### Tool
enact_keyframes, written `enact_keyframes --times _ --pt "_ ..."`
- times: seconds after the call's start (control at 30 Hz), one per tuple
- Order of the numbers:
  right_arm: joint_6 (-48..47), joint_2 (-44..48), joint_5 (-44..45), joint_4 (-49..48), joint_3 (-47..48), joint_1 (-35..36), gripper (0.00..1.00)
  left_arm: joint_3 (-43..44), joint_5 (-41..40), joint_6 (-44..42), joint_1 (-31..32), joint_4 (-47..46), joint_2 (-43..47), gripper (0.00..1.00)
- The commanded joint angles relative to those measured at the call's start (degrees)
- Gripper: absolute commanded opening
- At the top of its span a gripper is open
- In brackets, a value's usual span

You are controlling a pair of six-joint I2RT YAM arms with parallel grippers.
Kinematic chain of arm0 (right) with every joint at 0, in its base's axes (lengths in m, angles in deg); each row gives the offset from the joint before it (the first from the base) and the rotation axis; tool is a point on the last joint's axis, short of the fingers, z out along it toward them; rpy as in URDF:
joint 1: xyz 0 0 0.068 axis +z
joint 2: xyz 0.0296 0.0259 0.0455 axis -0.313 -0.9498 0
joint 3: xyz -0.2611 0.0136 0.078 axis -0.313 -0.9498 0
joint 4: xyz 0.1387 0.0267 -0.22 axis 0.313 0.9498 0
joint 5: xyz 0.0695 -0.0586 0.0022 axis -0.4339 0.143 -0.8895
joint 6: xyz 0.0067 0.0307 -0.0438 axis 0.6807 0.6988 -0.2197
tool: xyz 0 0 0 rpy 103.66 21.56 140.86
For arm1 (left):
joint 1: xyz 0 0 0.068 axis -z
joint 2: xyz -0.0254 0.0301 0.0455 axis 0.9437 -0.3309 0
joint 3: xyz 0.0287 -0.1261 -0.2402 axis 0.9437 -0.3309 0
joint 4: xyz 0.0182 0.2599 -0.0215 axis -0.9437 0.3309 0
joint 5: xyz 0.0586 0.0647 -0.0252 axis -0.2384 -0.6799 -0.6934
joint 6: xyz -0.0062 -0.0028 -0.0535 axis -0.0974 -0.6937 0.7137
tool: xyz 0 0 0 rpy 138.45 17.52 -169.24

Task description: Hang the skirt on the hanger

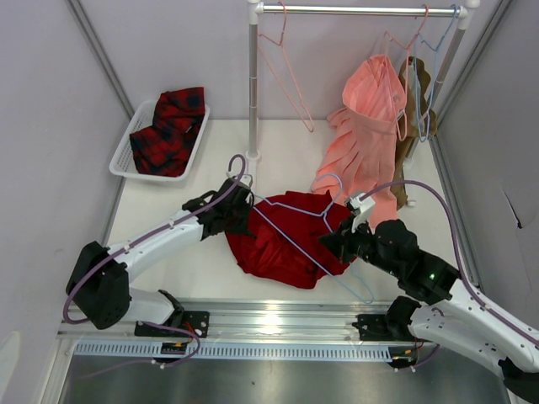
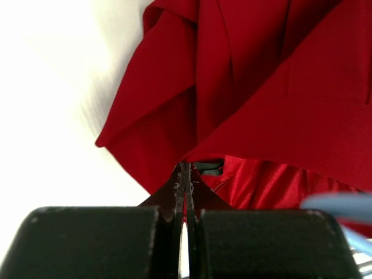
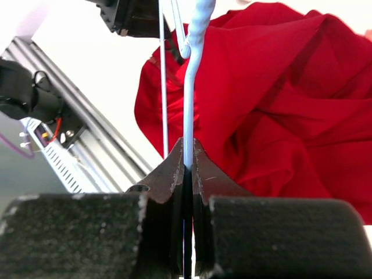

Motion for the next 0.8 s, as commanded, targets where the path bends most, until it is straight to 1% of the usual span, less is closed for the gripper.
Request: enact_keyframes --times 0.0,0.17,0.33,0.37,0.47,0.77 --pt "1.97 0.63 -2.38 0.91 -0.58 0.46 0.00 -1.29 3.91 1.20 -1.30 -5.00 2.90 0.00" --pt "3.20 0.63 -2.12 1.36 -2.34 1.43 0.00 -1.90 5.85 1.38 -2.36 -6.41 3.25 0.00" --pt "4.34 -0.07 -1.32 2.06 -3.48 2.65 0.00 -2.43 6.12 1.99 -3.32 -6.94 3.95 0.00" --pt "4.43 -0.16 0.77 2.06 -3.83 3.27 0.00 -2.52 6.12 2.00 -3.41 -7.03 4.13 0.00" --pt "4.61 -1.38 2.27 2.06 -4.01 4.23 0.00 -2.34 6.29 1.91 -3.67 -6.85 4.30 0.00" --pt "4.52 -2.53 3.07 1.09 -4.80 5.20 0.00 -2.43 6.47 1.56 -3.94 -6.85 4.74 0.00"
